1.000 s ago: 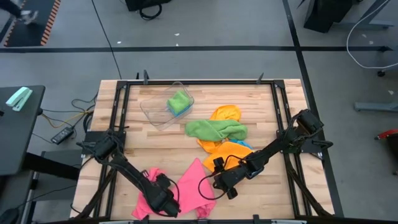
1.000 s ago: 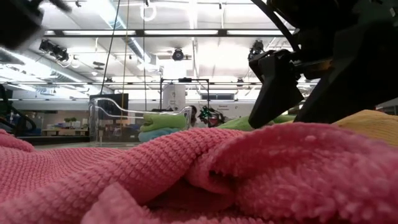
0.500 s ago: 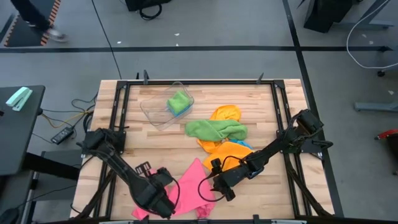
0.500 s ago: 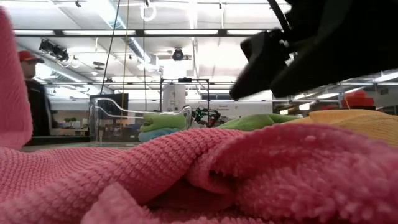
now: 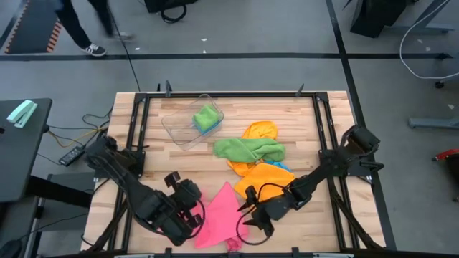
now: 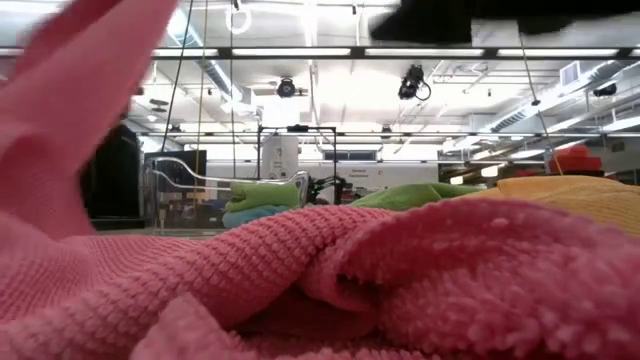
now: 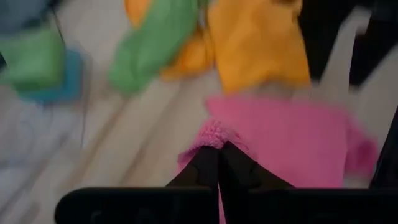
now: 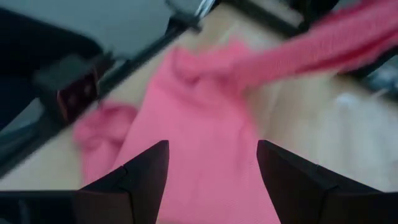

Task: Fold microfiber towels
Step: Fold the left pink microfiber towel

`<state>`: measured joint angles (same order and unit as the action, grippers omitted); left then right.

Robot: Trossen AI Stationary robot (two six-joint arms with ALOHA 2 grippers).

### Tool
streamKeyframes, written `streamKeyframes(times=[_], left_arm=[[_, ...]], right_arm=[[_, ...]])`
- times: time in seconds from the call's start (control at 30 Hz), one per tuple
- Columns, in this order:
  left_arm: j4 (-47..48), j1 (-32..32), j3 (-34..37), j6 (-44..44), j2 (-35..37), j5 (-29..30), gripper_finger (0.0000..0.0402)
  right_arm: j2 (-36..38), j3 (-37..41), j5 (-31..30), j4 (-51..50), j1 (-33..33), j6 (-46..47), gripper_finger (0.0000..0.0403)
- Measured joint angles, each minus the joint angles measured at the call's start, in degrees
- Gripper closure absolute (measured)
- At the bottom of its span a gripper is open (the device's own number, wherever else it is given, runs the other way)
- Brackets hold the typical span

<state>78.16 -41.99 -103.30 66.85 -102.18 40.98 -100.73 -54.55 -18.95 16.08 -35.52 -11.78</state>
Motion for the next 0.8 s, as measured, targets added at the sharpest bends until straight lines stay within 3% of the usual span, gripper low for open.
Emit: streamKeyframes(times=[0.23, 0.43, 0.8], left_arm=[[-0.9, 1.1, 0.0, -1.4, 2.8, 10.0, 0.0396], [-7.4, 2.3, 0.1, -10.5, 5.4, 17.3, 0.0388], [-27.1, 7.4, 0.0, -31.7, 8.2, 18.1, 0.0386]], right_arm=[[3.6, -0.3, -5.4, 0.0, -2.9, -2.4, 0.0150], [3.6, -0.3, -6.7, 0.0, -2.5, -0.8, 0.0150], [1.0, -0.3, -6.6, 4.3, 0.8, 6.4, 0.0151]])
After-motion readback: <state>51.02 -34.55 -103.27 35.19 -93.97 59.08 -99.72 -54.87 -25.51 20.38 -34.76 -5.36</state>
